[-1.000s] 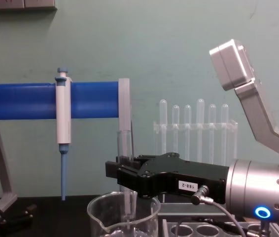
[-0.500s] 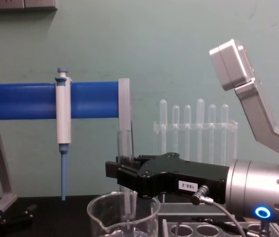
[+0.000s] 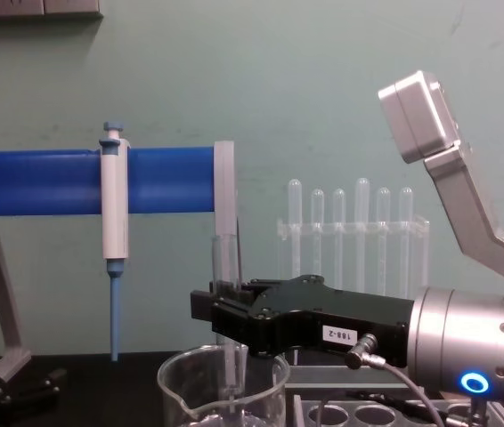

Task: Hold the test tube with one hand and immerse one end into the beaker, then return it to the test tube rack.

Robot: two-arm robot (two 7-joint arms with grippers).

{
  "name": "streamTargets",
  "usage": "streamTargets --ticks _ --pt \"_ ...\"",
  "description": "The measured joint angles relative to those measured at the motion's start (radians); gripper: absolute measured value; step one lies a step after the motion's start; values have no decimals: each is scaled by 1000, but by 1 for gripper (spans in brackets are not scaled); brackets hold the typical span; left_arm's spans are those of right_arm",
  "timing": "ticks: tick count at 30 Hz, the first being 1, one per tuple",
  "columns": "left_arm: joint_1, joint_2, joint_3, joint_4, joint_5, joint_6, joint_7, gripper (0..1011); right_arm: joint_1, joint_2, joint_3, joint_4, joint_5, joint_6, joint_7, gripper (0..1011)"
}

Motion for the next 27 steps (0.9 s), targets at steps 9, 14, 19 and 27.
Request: streamTargets --ticks 9,14,19,27 --pt "0 0 0 0 0 0 0 1000 -6 13 11 -59 -2 2 -6 225" --pt "0 0 0 0 0 0 0 1000 -6 38 25 -157 0 36 -14 225" --pt "0 0 0 0 0 0 0 1000 -1 69 49 -260 27 81 -22 225" --pt "0 0 0 0 0 0 0 1000 -36 147 105 -412 46 123 -75 225"
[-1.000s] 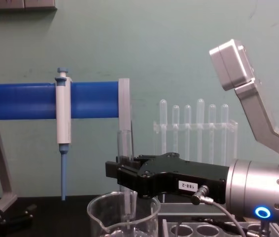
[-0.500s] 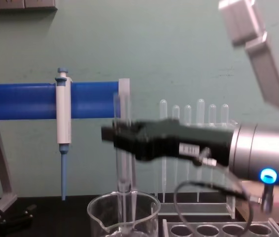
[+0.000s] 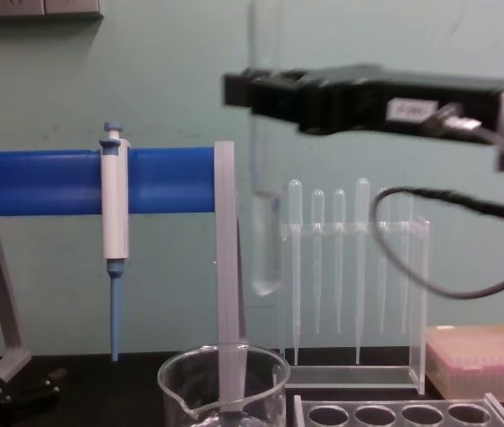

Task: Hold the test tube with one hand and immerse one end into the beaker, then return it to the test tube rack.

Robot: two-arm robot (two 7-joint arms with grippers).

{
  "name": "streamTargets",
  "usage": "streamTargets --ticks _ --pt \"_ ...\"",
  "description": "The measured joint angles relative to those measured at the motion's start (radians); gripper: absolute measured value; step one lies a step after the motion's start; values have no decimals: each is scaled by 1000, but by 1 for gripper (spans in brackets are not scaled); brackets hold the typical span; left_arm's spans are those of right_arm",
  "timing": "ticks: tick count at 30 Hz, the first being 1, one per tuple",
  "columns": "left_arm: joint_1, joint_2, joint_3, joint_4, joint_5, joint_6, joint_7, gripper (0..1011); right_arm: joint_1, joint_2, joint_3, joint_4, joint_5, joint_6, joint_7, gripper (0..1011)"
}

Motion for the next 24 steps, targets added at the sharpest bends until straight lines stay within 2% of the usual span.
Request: streamTargets --ticks 3,8,15,24 --pt "0 0 0 0 0 0 0 1000 -35 38 31 -51 -4 2 -31 225" --pt "0 0 0 0 0 0 0 1000 -104 75 78 -75 -2 -11 -60 225" --pt "0 0 0 0 0 0 0 1000 -166 72 93 -37 -1 -57 -65 225" --pt "0 0 0 0 0 0 0 1000 -205 53 97 5 -19 -83 -69 226"
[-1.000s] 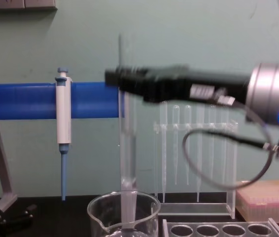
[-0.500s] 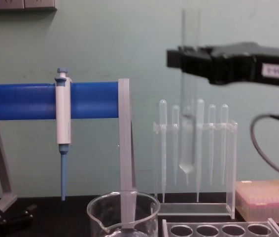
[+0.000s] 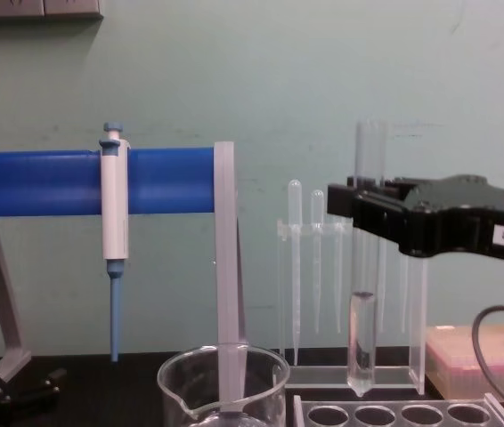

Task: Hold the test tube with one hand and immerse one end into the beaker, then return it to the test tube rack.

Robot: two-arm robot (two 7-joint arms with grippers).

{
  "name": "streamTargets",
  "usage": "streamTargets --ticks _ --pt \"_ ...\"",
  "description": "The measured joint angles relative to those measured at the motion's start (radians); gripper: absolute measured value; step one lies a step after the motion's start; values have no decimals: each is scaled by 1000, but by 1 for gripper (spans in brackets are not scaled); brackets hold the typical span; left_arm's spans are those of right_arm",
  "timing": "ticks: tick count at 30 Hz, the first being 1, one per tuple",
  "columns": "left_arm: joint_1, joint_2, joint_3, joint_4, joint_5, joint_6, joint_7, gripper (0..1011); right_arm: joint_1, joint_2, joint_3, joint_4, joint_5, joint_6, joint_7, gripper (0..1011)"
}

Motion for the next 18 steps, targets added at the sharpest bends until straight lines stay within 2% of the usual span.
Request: streamTargets --ticks 18 --pt "0 0 0 0 0 0 0 1000 -47 -15 20 12 -32 6 -12 225"
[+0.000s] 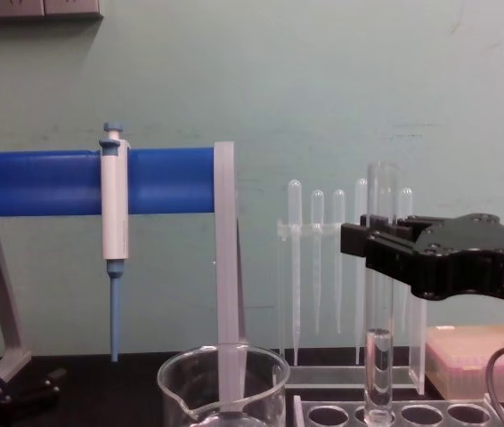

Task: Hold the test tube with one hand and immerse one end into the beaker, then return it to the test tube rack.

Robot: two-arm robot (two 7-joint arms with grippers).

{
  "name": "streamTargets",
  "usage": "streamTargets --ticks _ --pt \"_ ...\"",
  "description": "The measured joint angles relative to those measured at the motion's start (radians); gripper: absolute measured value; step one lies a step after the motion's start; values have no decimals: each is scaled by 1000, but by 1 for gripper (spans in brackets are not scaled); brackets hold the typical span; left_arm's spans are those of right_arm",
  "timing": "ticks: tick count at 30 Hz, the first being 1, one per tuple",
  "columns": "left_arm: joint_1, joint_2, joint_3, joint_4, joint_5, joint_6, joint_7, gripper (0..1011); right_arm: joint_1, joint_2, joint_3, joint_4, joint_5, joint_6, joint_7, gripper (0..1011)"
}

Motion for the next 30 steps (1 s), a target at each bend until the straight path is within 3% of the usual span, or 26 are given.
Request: streamTargets --ticks 30 --pt "0 0 0 0 0 0 0 1000 -15 -33 4 77 -40 -29 14 225"
